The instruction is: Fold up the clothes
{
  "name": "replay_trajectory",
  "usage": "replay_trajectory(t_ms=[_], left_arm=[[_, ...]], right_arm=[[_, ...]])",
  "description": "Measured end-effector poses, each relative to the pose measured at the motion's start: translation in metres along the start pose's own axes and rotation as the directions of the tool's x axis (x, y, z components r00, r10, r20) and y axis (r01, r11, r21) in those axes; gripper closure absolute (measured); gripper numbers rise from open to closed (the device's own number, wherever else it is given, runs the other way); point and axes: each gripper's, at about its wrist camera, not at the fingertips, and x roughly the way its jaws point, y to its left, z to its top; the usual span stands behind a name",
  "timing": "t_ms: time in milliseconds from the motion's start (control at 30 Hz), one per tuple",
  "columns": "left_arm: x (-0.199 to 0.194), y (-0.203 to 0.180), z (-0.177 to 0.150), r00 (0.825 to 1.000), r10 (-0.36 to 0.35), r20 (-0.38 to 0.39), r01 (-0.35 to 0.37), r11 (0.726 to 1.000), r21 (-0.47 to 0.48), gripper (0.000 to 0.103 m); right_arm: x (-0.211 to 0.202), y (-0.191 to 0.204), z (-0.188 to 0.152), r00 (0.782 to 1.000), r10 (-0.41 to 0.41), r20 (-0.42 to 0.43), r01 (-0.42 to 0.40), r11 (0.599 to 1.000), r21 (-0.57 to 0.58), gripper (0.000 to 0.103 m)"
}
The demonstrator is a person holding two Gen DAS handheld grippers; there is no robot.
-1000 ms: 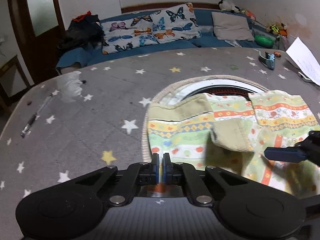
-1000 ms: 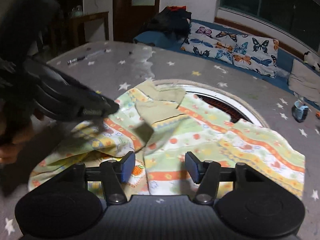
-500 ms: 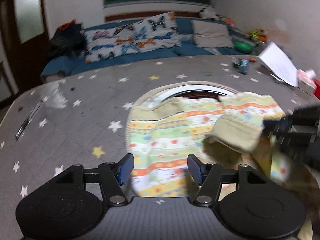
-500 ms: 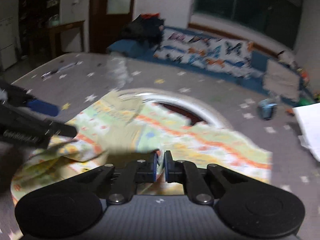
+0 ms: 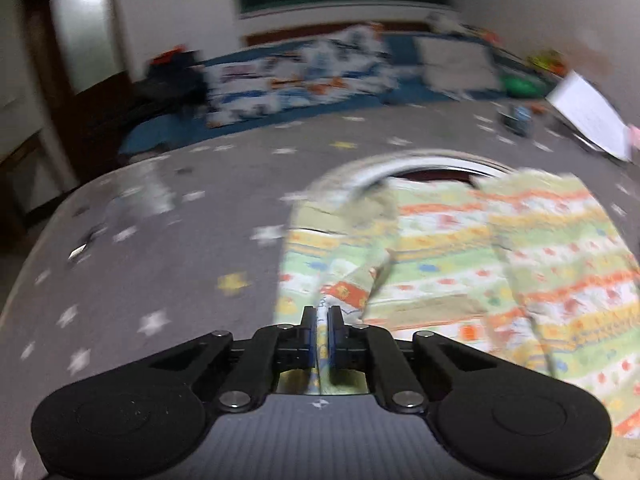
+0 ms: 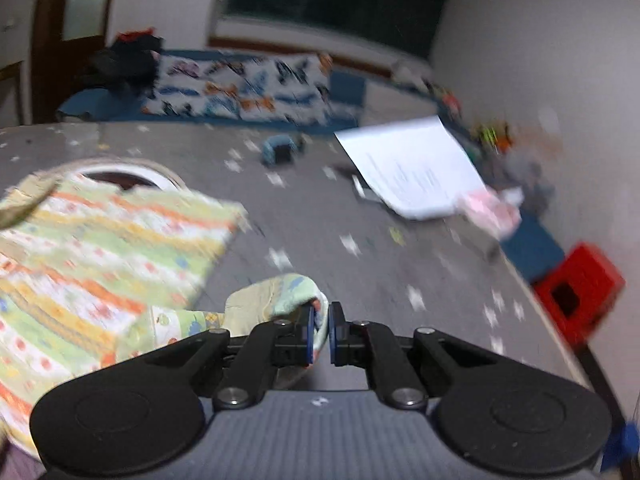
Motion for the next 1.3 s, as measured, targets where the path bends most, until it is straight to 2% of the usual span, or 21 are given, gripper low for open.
replay_trajectory(t_ms=[67,133,200,233,267,300,333,400,533,667,800,933,1000,1267,1300], left_arm=[[-0.007,0.014,-0.005,0.999,0.041,0.004,-0.041,0.997,-0.064,0.097],[-0.015,0.034,-0.016,0.997,0.069,-0.028,-0.073,0.985,-0.155,0.097],[-0.021,0.049,-0.028,0.995,0.081,-0.062,-0.092,0.974,-0.205,0.097],[-0.023,0.055,-0.033,0.993,0.083,-0.078,-0.098,0.971,-0.219,0.094],[-0.025,0.058,-0.036,0.993,0.079,-0.093,-0.097,0.973,-0.209,0.090],[-0.027,0.062,-0.037,0.992,0.075,-0.104,-0.095,0.974,-0.204,0.079],[-0.030,0.065,-0.035,0.992,0.071,-0.108,-0.092,0.974,-0.206,0.064],[-0.036,0.071,-0.027,0.993,0.067,-0.095,-0.086,0.974,-0.210,0.055],[-0.052,0.072,-0.003,0.999,0.023,-0.032,-0.028,0.980,-0.196,0.055],[-0.047,0.041,0.023,0.998,-0.058,0.013,0.059,0.996,-0.071,0.055],[-0.009,0.005,0.041,0.996,-0.091,-0.018,0.092,0.995,0.025,0.055],[0.040,-0.024,0.052,0.991,-0.110,-0.080,0.115,0.992,0.055,0.055],[0.059,-0.033,0.056,0.991,-0.094,-0.092,0.101,0.992,0.072,0.055],[0.097,-0.042,0.069,0.987,-0.122,-0.102,0.131,0.988,0.086,0.055],[0.098,-0.042,0.070,0.987,-0.129,-0.100,0.138,0.987,0.086,0.059]], right_arm=[[0.002,-0.005,-0.007,1.000,0.000,-0.022,0.000,1.000,0.008,0.096],[0.000,-0.006,-0.008,1.000,0.001,-0.020,-0.001,1.000,0.011,0.094],[-0.001,-0.007,-0.009,1.000,0.002,-0.017,-0.002,1.000,0.013,0.086],[-0.002,-0.007,-0.010,1.000,0.002,-0.016,-0.002,1.000,0.015,0.084],[-0.003,-0.007,-0.010,1.000,0.003,-0.015,-0.002,1.000,0.016,0.079],[-0.003,-0.008,-0.011,1.000,0.003,-0.014,-0.003,1.000,0.017,0.073],[-0.004,-0.008,-0.012,1.000,0.003,-0.012,-0.003,1.000,0.019,0.072],[-0.006,-0.009,-0.013,1.000,0.004,-0.010,-0.004,1.000,0.021,0.072],[-0.011,0.001,0.007,0.998,0.063,0.029,-0.063,0.998,0.001,0.071],[-0.004,0.019,0.030,0.990,0.138,0.043,-0.137,0.990,-0.023,0.068],[0.014,0.043,0.047,0.980,0.193,0.039,-0.191,0.980,-0.050,0.063],[0.035,0.067,0.058,0.972,0.236,0.020,-0.233,0.969,-0.087,0.063],[0.046,0.080,0.064,0.967,0.256,0.010,-0.254,0.962,-0.105,0.063],[0.081,0.105,0.073,0.950,0.312,-0.027,-0.313,0.939,-0.145,0.063],[0.084,0.106,0.074,0.948,0.317,-0.031,-0.318,0.937,-0.147,0.062]])
